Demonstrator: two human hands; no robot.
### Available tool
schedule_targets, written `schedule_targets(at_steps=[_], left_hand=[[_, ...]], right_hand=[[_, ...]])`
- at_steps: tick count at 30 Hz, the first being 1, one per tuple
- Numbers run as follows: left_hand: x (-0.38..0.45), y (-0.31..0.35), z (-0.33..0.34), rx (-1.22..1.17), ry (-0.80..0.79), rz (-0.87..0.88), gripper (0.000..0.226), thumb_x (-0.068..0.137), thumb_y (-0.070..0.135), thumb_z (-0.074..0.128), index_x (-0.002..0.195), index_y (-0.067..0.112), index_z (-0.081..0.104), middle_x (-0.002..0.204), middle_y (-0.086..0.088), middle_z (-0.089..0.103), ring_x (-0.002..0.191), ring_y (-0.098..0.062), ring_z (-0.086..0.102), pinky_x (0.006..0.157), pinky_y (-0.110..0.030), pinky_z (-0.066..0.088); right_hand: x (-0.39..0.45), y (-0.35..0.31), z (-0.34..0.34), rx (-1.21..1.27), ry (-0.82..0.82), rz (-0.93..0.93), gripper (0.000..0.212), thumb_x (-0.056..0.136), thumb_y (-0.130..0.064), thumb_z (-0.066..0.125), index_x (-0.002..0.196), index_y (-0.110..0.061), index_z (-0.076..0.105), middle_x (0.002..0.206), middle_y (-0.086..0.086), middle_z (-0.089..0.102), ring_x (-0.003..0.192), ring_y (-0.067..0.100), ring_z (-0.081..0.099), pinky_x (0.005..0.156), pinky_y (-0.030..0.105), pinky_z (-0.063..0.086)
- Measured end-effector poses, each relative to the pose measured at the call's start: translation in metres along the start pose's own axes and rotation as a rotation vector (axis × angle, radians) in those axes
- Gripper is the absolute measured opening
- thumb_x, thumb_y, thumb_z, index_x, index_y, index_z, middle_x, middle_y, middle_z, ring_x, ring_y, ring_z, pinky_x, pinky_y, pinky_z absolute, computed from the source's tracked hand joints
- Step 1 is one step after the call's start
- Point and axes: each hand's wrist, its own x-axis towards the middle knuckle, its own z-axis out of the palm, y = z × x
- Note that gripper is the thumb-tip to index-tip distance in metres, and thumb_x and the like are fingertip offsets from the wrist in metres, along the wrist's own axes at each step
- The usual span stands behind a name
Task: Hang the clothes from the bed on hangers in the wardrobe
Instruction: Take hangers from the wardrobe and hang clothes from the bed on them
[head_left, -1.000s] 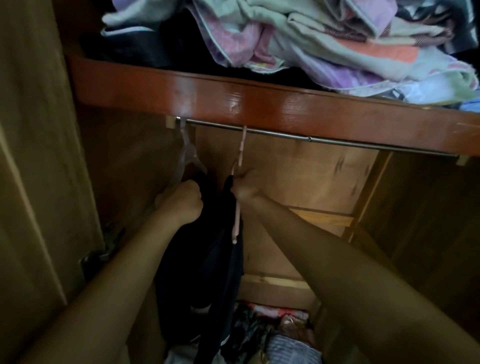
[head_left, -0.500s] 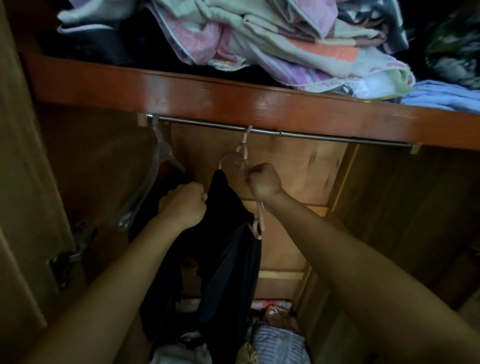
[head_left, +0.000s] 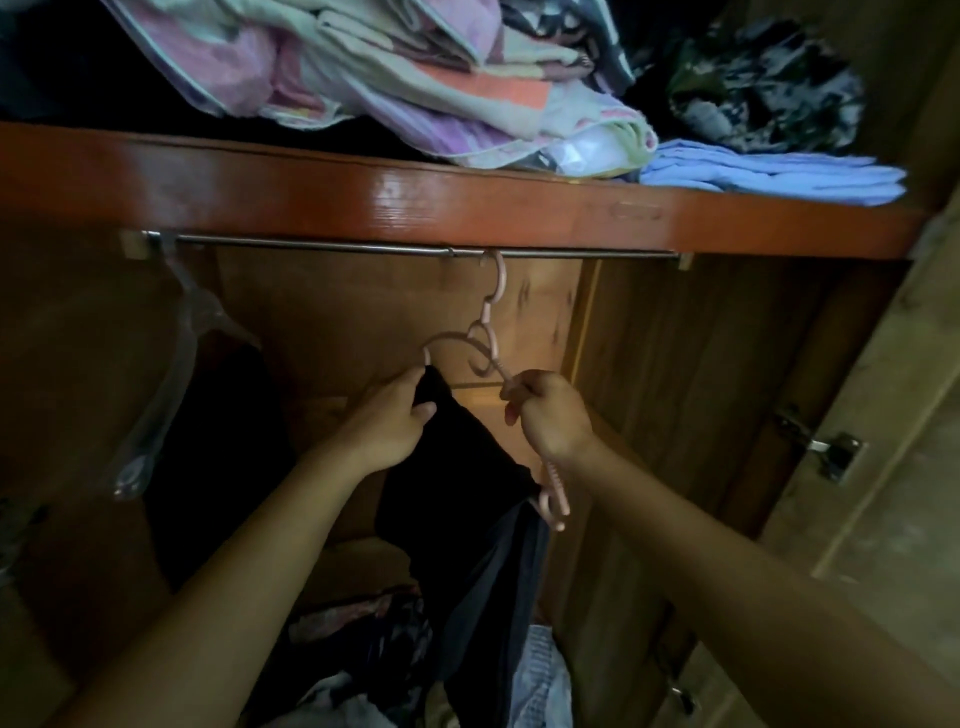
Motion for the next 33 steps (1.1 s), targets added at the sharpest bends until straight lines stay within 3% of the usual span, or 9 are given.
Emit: schedule_targets(at_steps=[7, 13, 16, 18, 20, 21, 23, 29, 33], left_hand=[[0.015, 0.035, 0.045, 0.018, -0.004, 0.162, 0.064, 0.104, 0.022, 0.043, 0.157, 0.019, 0.008, 0.163, -0.007, 0.013, 0.149, -0.025, 0.014, 0.121, -0.036, 0.018], [0.026, 0.067, 0.095, -0.028, -0.153, 0.266, 0.072, 0.100, 0.026, 0.051, 0.157, 0.028, 0.005, 0.163, -0.007, 0.016, 0.150, -0.029, 0.013, 0.120, -0.045, 0.020], [0.022, 0.082, 0.126, -0.081, -0.204, 0.320, 0.062, 0.100, 0.024, 0.051, 0.154, 0.031, 0.021, 0.162, 0.001, 0.021, 0.149, -0.026, 0.017, 0.120, -0.046, 0.021], [0.016, 0.097, 0.144, -0.176, -0.192, 0.366, 0.049, 0.098, 0.024, 0.053, 0.144, 0.035, 0.037, 0.149, 0.001, 0.043, 0.139, -0.024, 0.038, 0.113, -0.045, 0.034], [0.004, 0.118, 0.156, -0.233, -0.177, 0.410, 0.024, 0.098, 0.024, 0.054, 0.118, 0.036, 0.051, 0.122, 0.004, 0.059, 0.113, -0.018, 0.055, 0.094, -0.039, 0.046], [-0.002, 0.130, 0.160, -0.249, -0.179, 0.439, 0.012, 0.098, 0.024, 0.053, 0.102, 0.035, 0.052, 0.106, 0.006, 0.061, 0.098, -0.015, 0.058, 0.081, -0.034, 0.045], [-0.017, 0.156, 0.168, -0.274, -0.200, 0.510, 0.015, 0.099, 0.022, 0.052, 0.087, 0.029, 0.050, 0.087, 0.004, 0.057, 0.080, -0.014, 0.056, 0.066, -0.028, 0.039], [-0.066, 0.218, 0.185, -0.355, -0.410, 0.703, 0.013, 0.097, 0.016, 0.055, 0.085, 0.012, 0.057, 0.074, -0.002, 0.054, 0.063, -0.005, 0.051, 0.064, -0.025, 0.039], [-0.098, 0.255, 0.195, -0.463, -0.509, 0.749, 0.011, 0.091, 0.010, 0.064, 0.080, 0.006, 0.062, 0.071, -0.008, 0.060, 0.064, -0.010, 0.055, 0.068, -0.024, 0.042]], right_hand=[[-0.046, 0.037, -0.052, -0.009, 0.034, 0.053, 0.033, 0.101, -0.028, 0.052, 0.071, -0.021, 0.065, 0.067, 0.000, 0.065, 0.071, 0.024, 0.063, 0.077, 0.047, 0.050], [-0.106, 0.067, -0.099, -0.160, 0.069, 0.031, 0.032, 0.102, -0.031, 0.051, 0.074, -0.021, 0.063, 0.064, -0.004, 0.063, 0.065, 0.013, 0.060, 0.072, 0.043, 0.048], [-0.142, 0.078, -0.123, -0.155, 0.086, 0.059, 0.033, 0.101, -0.030, 0.052, 0.071, -0.022, 0.061, 0.063, -0.004, 0.062, 0.065, 0.013, 0.058, 0.071, 0.041, 0.046], [-0.166, 0.084, -0.142, -0.124, 0.108, 0.093, 0.031, 0.101, -0.031, 0.052, 0.074, -0.021, 0.063, 0.065, -0.003, 0.062, 0.068, 0.014, 0.059, 0.074, 0.042, 0.047], [-0.190, 0.089, -0.161, -0.145, 0.126, 0.111, 0.028, 0.101, -0.031, 0.052, 0.080, -0.020, 0.067, 0.069, -0.005, 0.066, 0.070, 0.010, 0.060, 0.077, 0.039, 0.048], [-0.203, 0.091, -0.171, -0.181, 0.137, 0.116, 0.028, 0.101, -0.030, 0.052, 0.081, -0.022, 0.068, 0.070, -0.008, 0.067, 0.071, 0.007, 0.061, 0.077, 0.036, 0.048], [-0.228, 0.095, -0.188, -0.276, 0.178, 0.114, 0.030, 0.102, -0.029, 0.052, 0.076, -0.026, 0.067, 0.069, -0.011, 0.067, 0.071, 0.005, 0.062, 0.074, 0.031, 0.048], [-0.303, 0.112, -0.238, -0.508, 0.324, 0.172, 0.030, 0.100, -0.029, 0.054, 0.074, -0.023, 0.067, 0.058, -0.015, 0.057, 0.059, 0.004, 0.055, 0.062, 0.024, 0.040], [-0.355, 0.115, -0.266, -0.539, 0.456, 0.221, 0.028, 0.100, -0.025, 0.056, 0.073, -0.025, 0.064, 0.057, -0.014, 0.055, 0.060, 0.004, 0.056, 0.057, 0.015, 0.037]])
